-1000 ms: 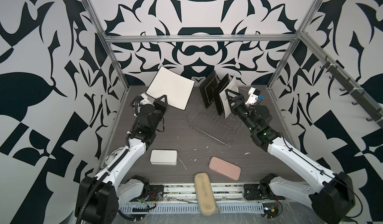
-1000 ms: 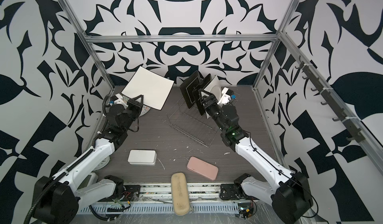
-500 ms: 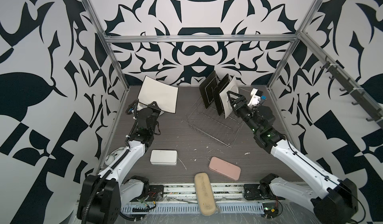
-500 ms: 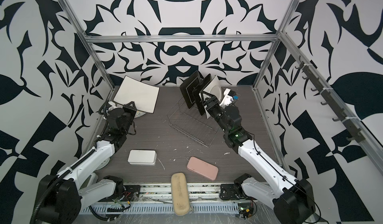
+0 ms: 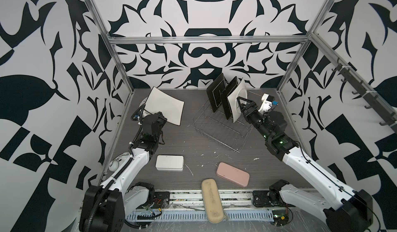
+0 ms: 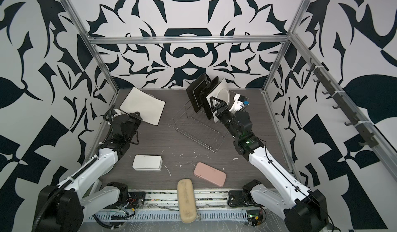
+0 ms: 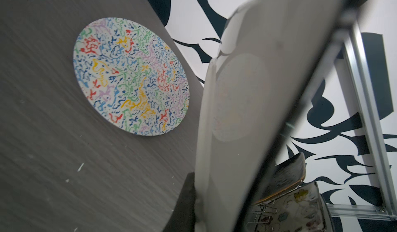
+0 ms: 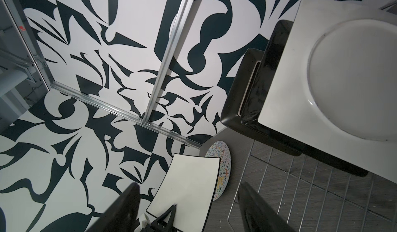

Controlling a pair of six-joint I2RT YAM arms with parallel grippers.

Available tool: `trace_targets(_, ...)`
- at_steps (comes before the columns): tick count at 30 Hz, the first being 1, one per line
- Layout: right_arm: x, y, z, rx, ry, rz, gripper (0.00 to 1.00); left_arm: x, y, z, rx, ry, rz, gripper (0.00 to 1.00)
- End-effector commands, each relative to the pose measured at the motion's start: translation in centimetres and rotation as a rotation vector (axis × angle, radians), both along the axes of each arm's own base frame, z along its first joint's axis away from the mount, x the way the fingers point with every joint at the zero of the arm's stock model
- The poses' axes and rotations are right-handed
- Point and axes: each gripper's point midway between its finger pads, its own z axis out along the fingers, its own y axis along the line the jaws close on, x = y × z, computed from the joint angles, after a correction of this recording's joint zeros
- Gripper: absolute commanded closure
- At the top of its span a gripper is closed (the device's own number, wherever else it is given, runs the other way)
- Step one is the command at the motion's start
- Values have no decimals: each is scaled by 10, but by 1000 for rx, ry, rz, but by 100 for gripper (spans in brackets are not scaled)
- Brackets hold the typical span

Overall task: Unload the plates from the dish rack
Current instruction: 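Carry the white plate with the left gripper toward the table while the right gripper withdraws, then lower the white plate onto the table beside the speckled plate with the left gripper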

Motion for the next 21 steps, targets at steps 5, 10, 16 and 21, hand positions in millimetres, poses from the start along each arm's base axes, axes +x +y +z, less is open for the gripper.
trace_targets(5, 2, 3, 4, -2, -28, 23, 24, -15, 6, 40, -127, -158, 31, 100)
trace_targets(10, 3, 3, 1, -3, -22, 22, 24, -9, 3, 35, -115, -135, 21, 100)
trace_targets(16, 1, -2, 4, -7, -24, 12, 24, 18, -10, 31, -172, -159, -7, 100)
trace_targets(21, -2, -8, 6, -21, -22, -3, 24, 44, -22, 35, -198, -185, -44, 100)
